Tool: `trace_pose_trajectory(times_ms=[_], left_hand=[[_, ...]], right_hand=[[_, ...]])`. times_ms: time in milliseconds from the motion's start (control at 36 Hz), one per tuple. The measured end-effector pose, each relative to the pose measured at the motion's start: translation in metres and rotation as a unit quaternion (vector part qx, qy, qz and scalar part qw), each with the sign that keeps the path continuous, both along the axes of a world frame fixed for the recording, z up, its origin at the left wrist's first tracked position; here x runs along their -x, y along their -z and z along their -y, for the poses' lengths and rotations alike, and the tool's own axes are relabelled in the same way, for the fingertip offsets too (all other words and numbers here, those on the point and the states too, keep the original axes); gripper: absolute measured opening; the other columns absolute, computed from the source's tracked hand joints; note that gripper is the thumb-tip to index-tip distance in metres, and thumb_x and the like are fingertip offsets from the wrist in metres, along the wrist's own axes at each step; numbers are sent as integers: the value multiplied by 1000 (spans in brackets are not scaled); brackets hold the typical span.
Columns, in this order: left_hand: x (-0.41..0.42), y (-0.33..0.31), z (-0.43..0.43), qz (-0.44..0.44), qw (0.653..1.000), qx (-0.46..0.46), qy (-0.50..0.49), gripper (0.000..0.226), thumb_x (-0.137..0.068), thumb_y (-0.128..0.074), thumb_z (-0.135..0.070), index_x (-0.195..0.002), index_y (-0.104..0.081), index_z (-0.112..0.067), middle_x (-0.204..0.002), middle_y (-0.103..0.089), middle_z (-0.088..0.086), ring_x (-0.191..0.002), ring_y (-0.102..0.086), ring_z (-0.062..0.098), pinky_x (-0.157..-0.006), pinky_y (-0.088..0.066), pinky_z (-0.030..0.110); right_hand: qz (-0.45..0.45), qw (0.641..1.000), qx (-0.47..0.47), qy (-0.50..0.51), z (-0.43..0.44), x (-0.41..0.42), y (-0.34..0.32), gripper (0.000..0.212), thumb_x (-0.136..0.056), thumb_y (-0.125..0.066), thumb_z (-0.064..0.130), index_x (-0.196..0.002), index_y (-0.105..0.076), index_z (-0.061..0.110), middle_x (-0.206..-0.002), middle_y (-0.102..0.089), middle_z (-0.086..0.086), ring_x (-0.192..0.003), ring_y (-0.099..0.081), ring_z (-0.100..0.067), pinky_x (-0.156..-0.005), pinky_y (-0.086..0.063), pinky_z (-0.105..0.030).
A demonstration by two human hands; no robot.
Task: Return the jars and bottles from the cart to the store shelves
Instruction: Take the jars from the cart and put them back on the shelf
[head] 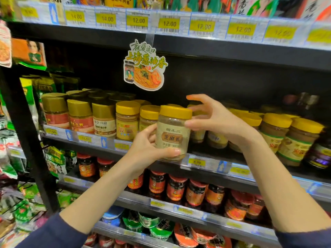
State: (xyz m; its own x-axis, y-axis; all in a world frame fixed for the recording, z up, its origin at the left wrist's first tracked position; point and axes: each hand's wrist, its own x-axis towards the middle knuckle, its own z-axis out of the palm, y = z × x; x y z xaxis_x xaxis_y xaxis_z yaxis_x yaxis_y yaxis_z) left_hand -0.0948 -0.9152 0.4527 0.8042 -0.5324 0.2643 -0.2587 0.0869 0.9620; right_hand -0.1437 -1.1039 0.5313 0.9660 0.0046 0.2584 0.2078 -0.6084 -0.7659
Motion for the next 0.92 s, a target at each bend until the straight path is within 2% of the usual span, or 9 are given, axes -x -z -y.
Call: trace_pose_trajectory(times_ms=[56,111,167,278,389,528,611,806,917], left_hand=[[4,-2,12,15,1000,7,5,71,-65,-79,1,-127,-51,-19,-106,-70,-2,-89,-69,2,-68,-51,12],[7,-3,23,25,1000,10,7,69,-64,-80,1,-124,-52,-20,-104,-69,-6,-89,-68,1,-67,-51,12],[8,-2,32,34,999,8,7,69,-64,-81,-1,-123,-52,-22,-105,-69,-7,-91,-68,2,-69,-52,13],[9,2,42,43,999,-7,7,76,-62,-84,-9,-128,-49,-21,-111,-68,-6,-96,-67,3,-72,-53,14],[10,7,51,55,998,-19,10,79,-63,-84,-14,-131,-45,-24,-114,-66,-8,-99,-65,1,-75,-54,15],[8,6,58,115,992,-47,24,66,-70,-80,-24,-124,-43,-34,-115,-62,-16,-104,-61,-2,-84,-53,18],[5,4,58,157,985,-71,10,67,-72,-77,-36,-128,-41,-34,-118,-60,-19,-108,-59,-3,-89,-52,24],[-2,10,38,266,945,-168,-88,82,-62,-61,-72,-131,-48,-32,-126,-57,-18,-117,-52,0,-98,-48,34],[-7,25,18,320,910,-235,-123,88,-60,-49,-82,-132,-48,-31,-128,-55,-15,-119,-49,2,-99,-45,27]], right_hand=[[10,998,64,8,-2,-1,1,93,-54,-75,53,-137,-36,34,-129,-48,7,-109,-56,-9,-88,-53,-31],[21,996,89,13,0,0,2,95,-50,-73,57,-135,-39,32,-129,-49,5,-112,-55,-10,-87,-55,-32],[33,996,85,15,6,3,1,89,-51,-73,54,-132,-44,30,-123,-53,6,-109,-56,-9,-82,-57,-32],[38,996,80,15,17,8,1,84,-51,-75,52,-126,-51,27,-117,-59,6,-105,-60,-10,-83,-58,-40],[42,996,75,19,25,9,4,81,-50,-77,50,-124,-54,26,-116,-61,6,-106,-60,-11,-84,-57,-38],[60,995,76,20,32,8,2,89,-48,-77,53,-128,-54,21,-118,-62,4,-107,-61,-10,-87,-56,-35],[70,995,75,15,34,5,-2,92,-46,-77,51,-130,-53,21,-120,-62,3,-108,-61,-10,-87,-55,-32],[79,995,57,18,47,2,-15,98,-43,-76,53,-133,-49,24,-123,-60,4,-111,-58,-8,-88,-51,-26],[77,995,43,35,56,-2,-10,99,-42,-77,51,-133,-49,26,-125,-58,5,-112,-56,-9,-89,-50,-26]])
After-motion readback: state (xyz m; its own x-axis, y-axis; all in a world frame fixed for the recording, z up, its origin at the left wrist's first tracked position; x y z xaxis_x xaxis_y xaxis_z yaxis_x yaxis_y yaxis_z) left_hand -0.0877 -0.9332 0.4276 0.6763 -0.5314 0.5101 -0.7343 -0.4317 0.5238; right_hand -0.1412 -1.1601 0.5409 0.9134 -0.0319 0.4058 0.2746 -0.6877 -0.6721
